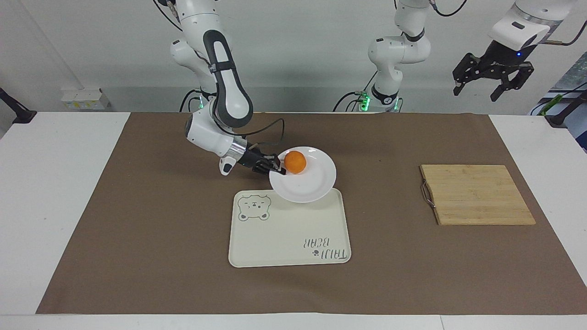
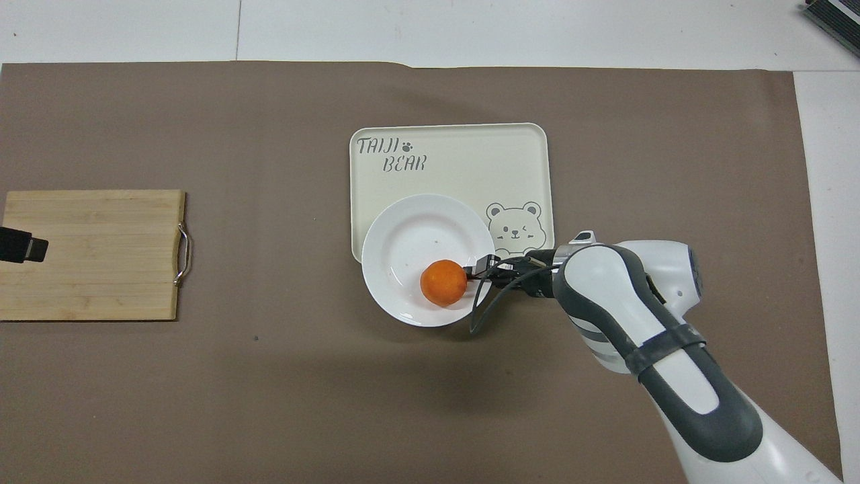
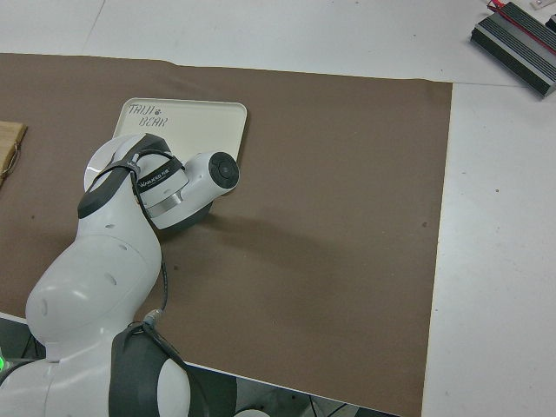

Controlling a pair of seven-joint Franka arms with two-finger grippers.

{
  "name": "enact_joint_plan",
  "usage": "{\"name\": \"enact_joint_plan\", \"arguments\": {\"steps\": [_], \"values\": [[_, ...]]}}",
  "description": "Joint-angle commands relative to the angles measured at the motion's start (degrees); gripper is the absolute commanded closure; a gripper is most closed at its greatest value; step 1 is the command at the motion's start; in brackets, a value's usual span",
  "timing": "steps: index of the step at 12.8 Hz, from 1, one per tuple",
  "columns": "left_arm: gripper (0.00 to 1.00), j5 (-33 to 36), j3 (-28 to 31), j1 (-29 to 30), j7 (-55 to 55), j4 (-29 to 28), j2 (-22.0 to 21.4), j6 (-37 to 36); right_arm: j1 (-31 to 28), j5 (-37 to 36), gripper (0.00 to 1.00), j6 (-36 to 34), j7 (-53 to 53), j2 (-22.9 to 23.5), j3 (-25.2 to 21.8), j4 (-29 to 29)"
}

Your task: Place orange and plate with both arms

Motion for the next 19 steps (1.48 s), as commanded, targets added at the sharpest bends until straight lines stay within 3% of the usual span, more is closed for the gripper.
{"name": "enact_joint_plan", "arguments": {"steps": [1,6,10,11,12,19], "values": [[0.0,0.06,-0.45,0.79,0.07,-1.44,-1.29,-0.3,-3.14,-7.16,1.0,0.19,7.59,5.77,0.49,9.37],[0.0,0.06,-0.45,0.79,0.07,-1.44,-1.38,-0.3,-5.35,-7.89,1.0,0.54,7.78,15.09,0.4,20.1],[0.0,0.06,-0.45,0.79,0.07,-1.44,-1.38,-0.39,-5.09,-7.36,1.0,0.81,7.87,17.92,0.4,21.44],[0.0,0.06,-0.45,0.79,0.07,-1.44,-1.38,-0.39,-5.35,-7.8,0.18,0.98,7.78,18.0,0.23,21.35],[0.0,0.06,-0.45,0.79,0.07,-1.44,-1.38,-0.3,-5.87,-7.89,0.0,2.03,7.43,17.66,0.14,21.26],[0.0,0.06,-0.45,0.79,0.07,-1.44,-1.38,-0.3,-6.23,-12.62,0.0,1.42,7.87,9.93,-4.08,18.1]]}}
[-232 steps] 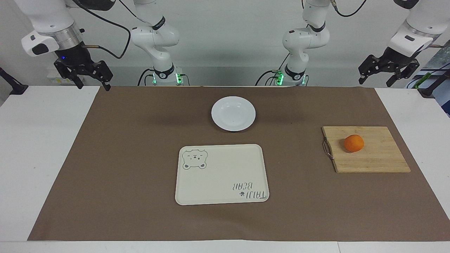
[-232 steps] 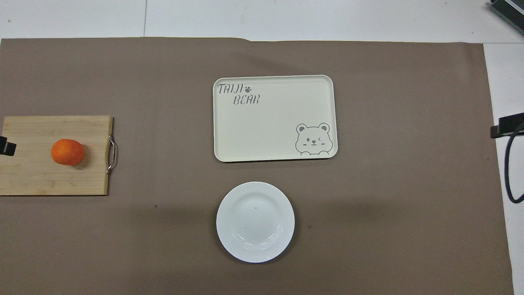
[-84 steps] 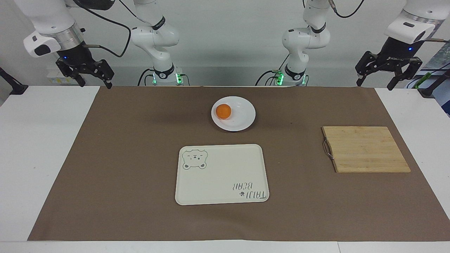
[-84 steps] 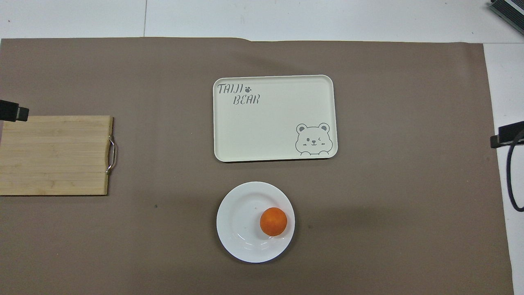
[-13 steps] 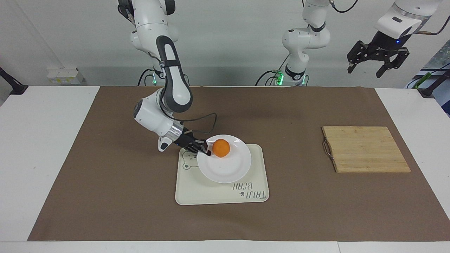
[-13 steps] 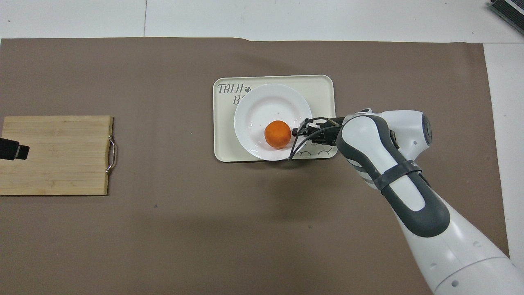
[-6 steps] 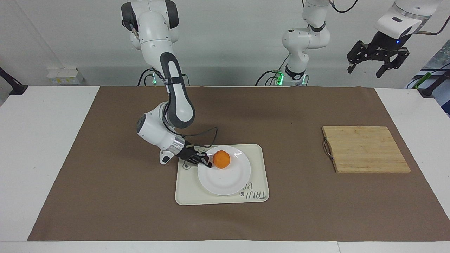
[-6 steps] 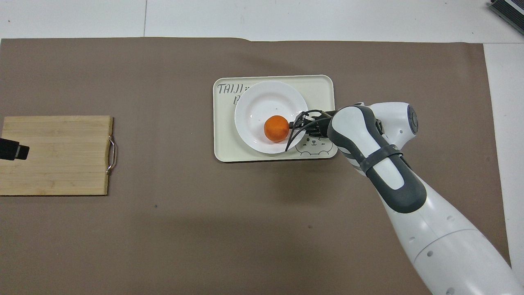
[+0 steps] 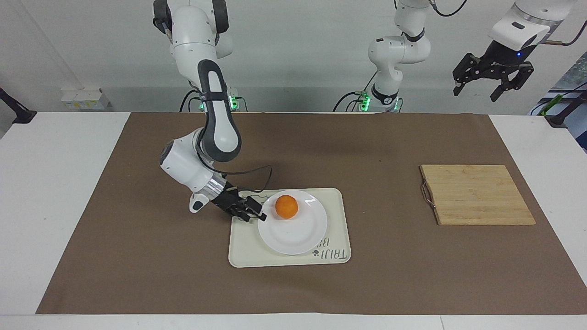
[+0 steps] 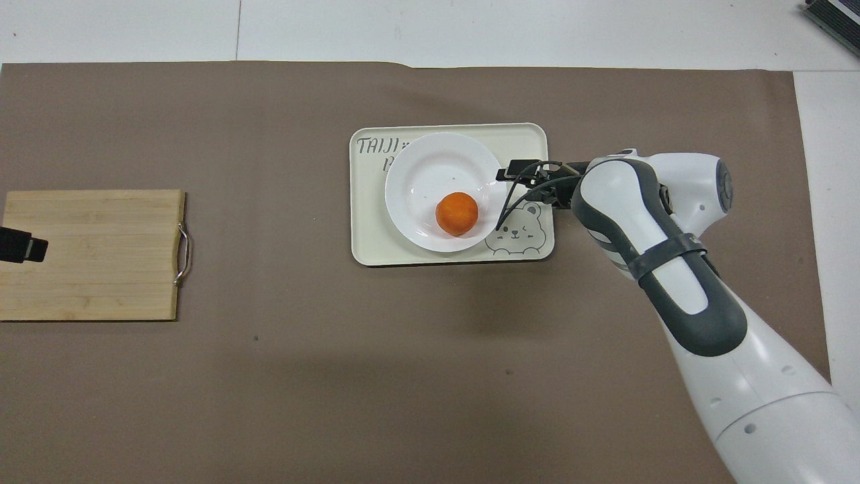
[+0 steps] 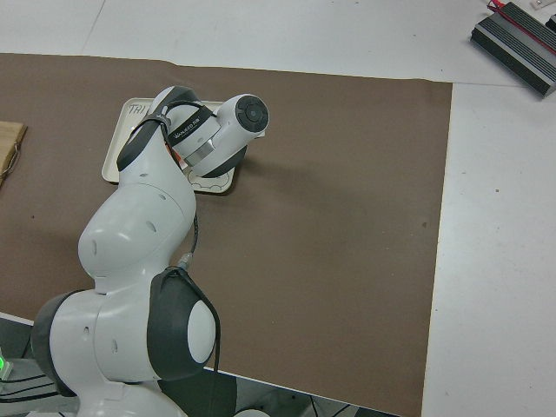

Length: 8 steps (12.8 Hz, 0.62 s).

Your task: Place orange and plate with both arms

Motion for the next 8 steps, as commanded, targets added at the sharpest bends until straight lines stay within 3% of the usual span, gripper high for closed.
{"name": "enact_joint_plan", "arguments": {"steps": [1,4,8], "values": [[0.0,0.06,-0.45,0.79,0.07,-1.43,-1.37,-0.3,-0.54,-5.3,0.0,-0.41,1.7,-4.52,-0.89,-2.51],[0.0,0.06,-0.45,0.79,0.07,-1.43,-1.37,-0.3,-1.94,-16.7,0.0,-1.11,1.7,-7.86,-2.21,-2.51],[0.0,0.06,-0.45,0.79,0.07,-1.43,-1.37,-0.3,-7.56,-34.19,0.0,-8.14,1.52,-11.55,-2.74,-1.54]]}}
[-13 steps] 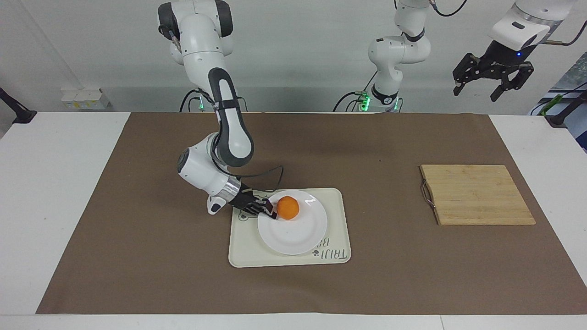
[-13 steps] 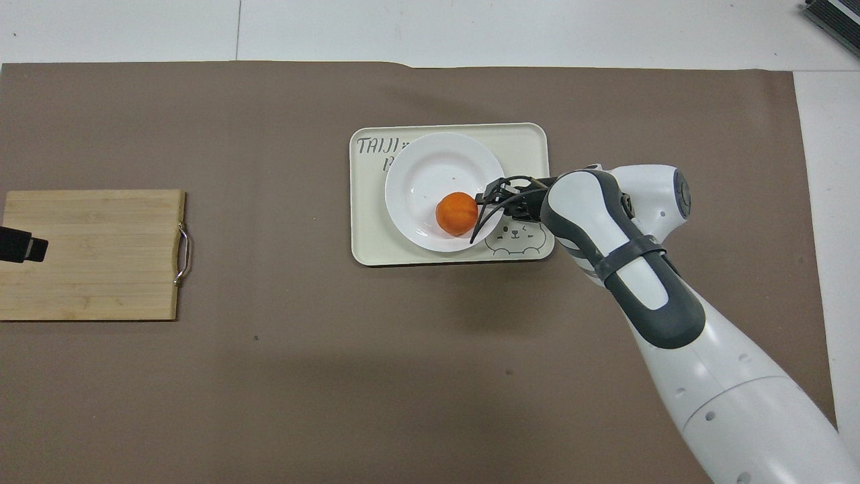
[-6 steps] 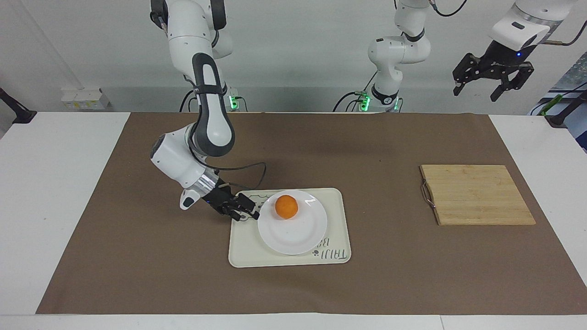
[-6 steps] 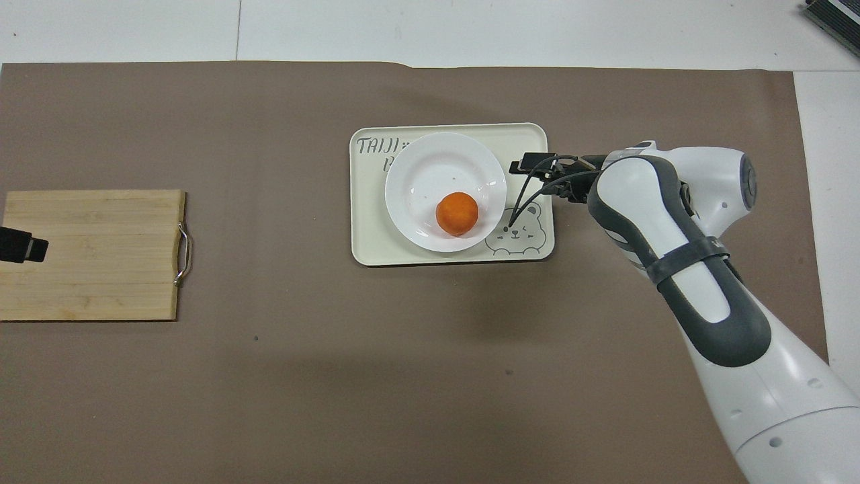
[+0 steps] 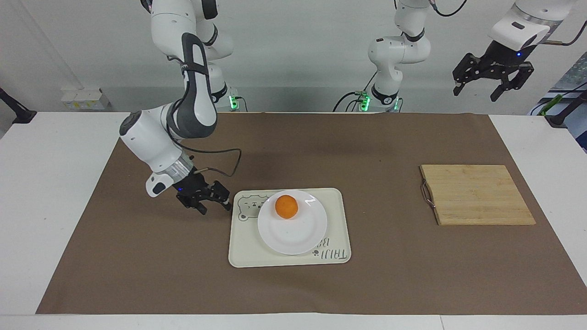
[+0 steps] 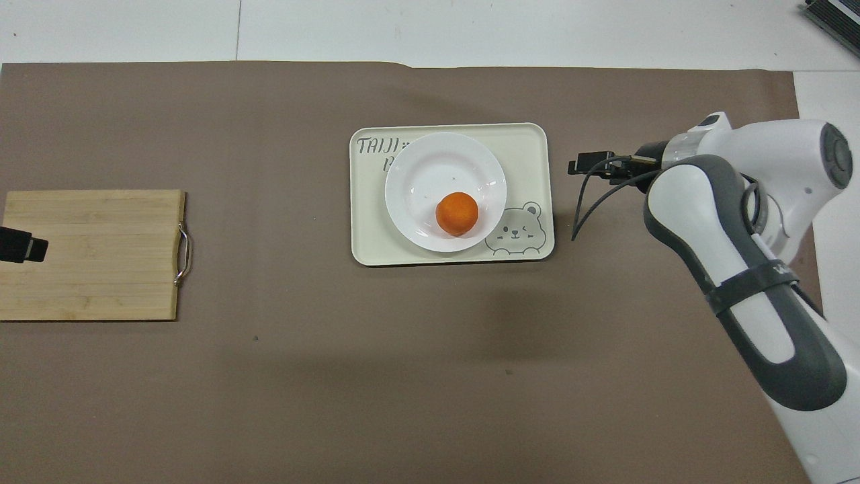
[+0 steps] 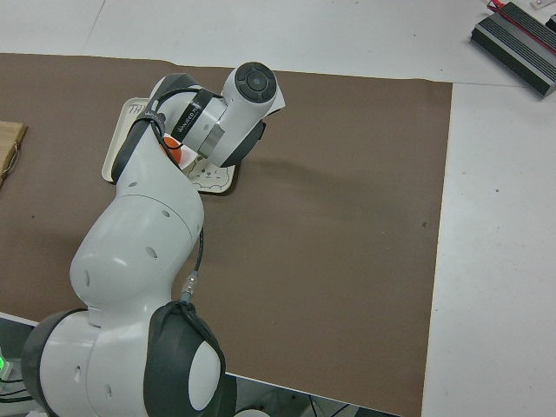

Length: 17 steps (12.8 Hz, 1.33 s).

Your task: Place orange and plate with both arms

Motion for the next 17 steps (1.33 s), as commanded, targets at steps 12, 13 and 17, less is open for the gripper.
{"name": "enact_joint_plan", "arguments": {"steps": [12,13,17], "values": [[0.0,0.06,-0.45,0.79,0.07,-1.43,-1.37,-0.21,-5.78,-33.05,0.0,-33.04,5.71,-14.19,0.34,12.29],[0.0,0.06,-0.45,0.7,0.07,-1.43,-1.37,-0.21,-5.69,-33.14,0.0,-34.62,7.03,-15.69,0.43,12.37],[0.0,0.06,-0.45,0.7,0.07,-1.43,-1.37,-0.21,-6.56,-33.4,0.0,-37.72,7.39,-16.5,1.3,14.39]]}}
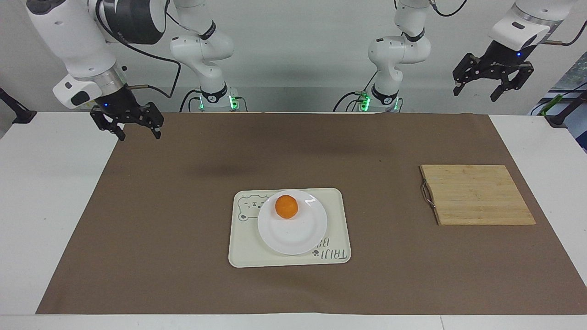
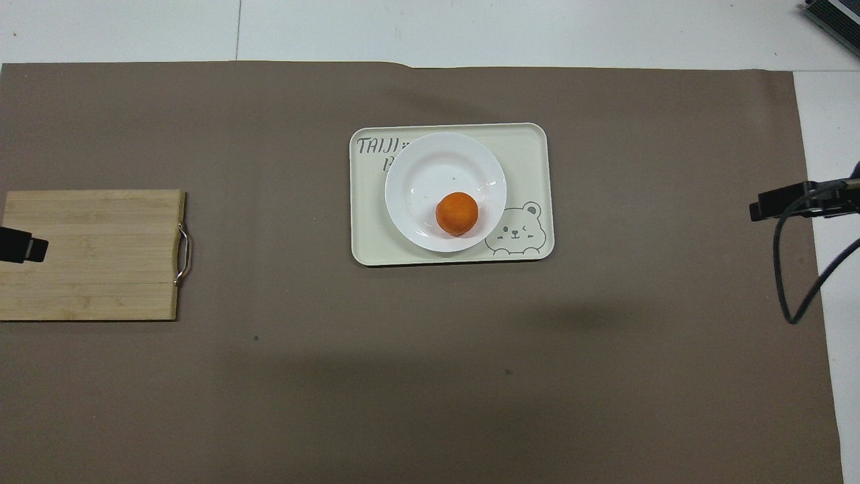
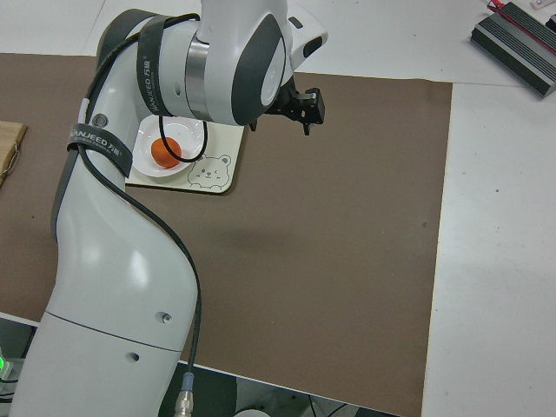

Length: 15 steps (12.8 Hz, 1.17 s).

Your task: Place orange and plate with both arms

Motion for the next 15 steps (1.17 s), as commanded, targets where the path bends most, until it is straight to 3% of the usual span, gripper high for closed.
{"name": "enact_joint_plan", "arguments": {"steps": [1,4,6,15], "values": [[0.0,0.06,-0.45,0.7,0.07,-1.42,-1.37,-0.2,-2.18,-1.69,0.0,-1.15,1.73,0.15,1.94,0.79],[0.0,0.14,-0.36,0.87,-0.81,-1.34,-1.28,-0.19,-11.14,-1.87,0.0,-1.85,1.9,0.5,11.23,2.55],[0.0,0.06,-0.45,0.79,-4.48,-1.34,-1.28,-0.2,-14.05,-1.87,0.0,-5.18,3.65,0.41,14.41,4.29],[0.0,-0.29,-0.54,0.52,-5.56,-1.42,-1.37,-1.51,-13.62,-1.6,0.0,-6.78,4.19,-1.35,13.99,4.31]]}}
